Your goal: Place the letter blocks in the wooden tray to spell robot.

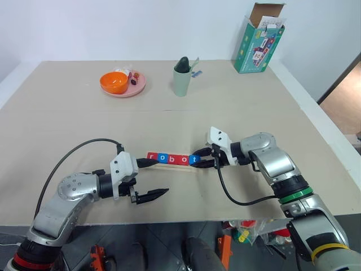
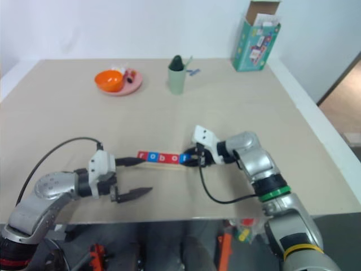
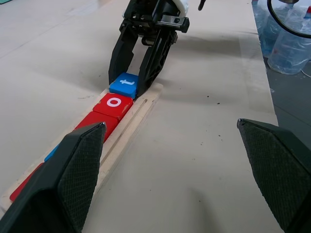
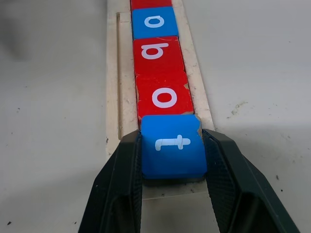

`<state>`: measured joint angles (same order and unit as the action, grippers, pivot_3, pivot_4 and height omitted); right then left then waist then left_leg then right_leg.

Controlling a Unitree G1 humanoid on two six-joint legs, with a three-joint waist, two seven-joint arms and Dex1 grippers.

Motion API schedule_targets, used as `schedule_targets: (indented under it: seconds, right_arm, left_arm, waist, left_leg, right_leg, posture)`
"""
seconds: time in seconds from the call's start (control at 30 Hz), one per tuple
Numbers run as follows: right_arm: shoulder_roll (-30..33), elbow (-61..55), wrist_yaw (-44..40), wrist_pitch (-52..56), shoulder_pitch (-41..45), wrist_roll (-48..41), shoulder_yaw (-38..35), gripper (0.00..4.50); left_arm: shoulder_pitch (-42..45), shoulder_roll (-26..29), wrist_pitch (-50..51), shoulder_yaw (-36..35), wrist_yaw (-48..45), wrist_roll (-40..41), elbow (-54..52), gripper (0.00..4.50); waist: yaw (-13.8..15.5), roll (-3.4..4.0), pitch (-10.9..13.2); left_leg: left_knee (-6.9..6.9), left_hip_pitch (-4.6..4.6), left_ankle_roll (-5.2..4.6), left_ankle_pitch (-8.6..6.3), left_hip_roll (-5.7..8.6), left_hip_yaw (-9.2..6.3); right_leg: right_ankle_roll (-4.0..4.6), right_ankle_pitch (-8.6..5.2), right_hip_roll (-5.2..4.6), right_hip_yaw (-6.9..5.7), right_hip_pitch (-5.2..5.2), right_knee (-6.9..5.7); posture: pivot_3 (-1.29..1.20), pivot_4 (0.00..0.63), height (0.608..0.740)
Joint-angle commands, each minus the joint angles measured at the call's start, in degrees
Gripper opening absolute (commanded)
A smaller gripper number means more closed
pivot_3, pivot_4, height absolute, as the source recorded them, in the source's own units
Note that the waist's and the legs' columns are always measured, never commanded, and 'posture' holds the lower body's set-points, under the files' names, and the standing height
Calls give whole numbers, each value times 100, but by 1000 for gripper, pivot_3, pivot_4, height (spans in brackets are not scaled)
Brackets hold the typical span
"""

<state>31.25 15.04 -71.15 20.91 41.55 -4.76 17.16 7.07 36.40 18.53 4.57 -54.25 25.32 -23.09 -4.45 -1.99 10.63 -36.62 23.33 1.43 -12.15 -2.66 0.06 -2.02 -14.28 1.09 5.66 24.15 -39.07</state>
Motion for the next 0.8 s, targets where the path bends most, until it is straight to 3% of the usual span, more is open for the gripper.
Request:
schedule_targets:
  seconds: [0.03, 0.37, 0.43, 0.67, 0.8]
  right_arm:
    - [-36, -29, -66, -15, 144, -48, -10, 1207]
    - [-76, 87, -110, 131, 208, -51, 11, 1207]
    - [-92, 62, -101, 226, 214, -77, -13, 2246]
    - [-111, -181, 50, 347, 191, -151, -158, 4486]
    - [-106, -439, 247, 569, 158, -311, -369, 4486]
  left_arm:
    - [-44, -22, -109, -63, 21, 19, -181, 4500]
    - [-53, -21, -99, -62, 28, 7, -172, 4500]
    - [-54, -16, -100, -61, 24, 4, -170, 4500]
    - [-63, 16, -98, -69, -5, -5, -159, 4500]
    - [-65, 49, -111, -73, -39, -28, -136, 4500]
  waist:
    - [0, 0, 0]
    - [0, 0, 0]
    - [0, 0, 0]
    - [1, 0, 0]
    - [1, 0, 0]
  left_leg:
    - [0, 0, 0, 0, -1, -1]
    - [0, 0, 0, 0, -1, -1]
    - [0, 0, 0, 0, -1, -1]
    - [0, 1, 0, 0, 0, -1]
    - [0, 2, 0, 0, 0, -1]
  right_leg:
    - [1, 0, 1, -1, 0, 0]
    - [2, 1, 1, -2, 0, 0]
    - [1, 1, 1, -1, 0, 0]
    - [1, 1, 0, -1, 0, 0]
    - [1, 0, 0, -1, 2, 0]
  posture:
    - [0, 150, 740]
    - [0, 150, 740]
    - [0, 150, 740]
    - [0, 150, 740]
    - [0, 150, 740]
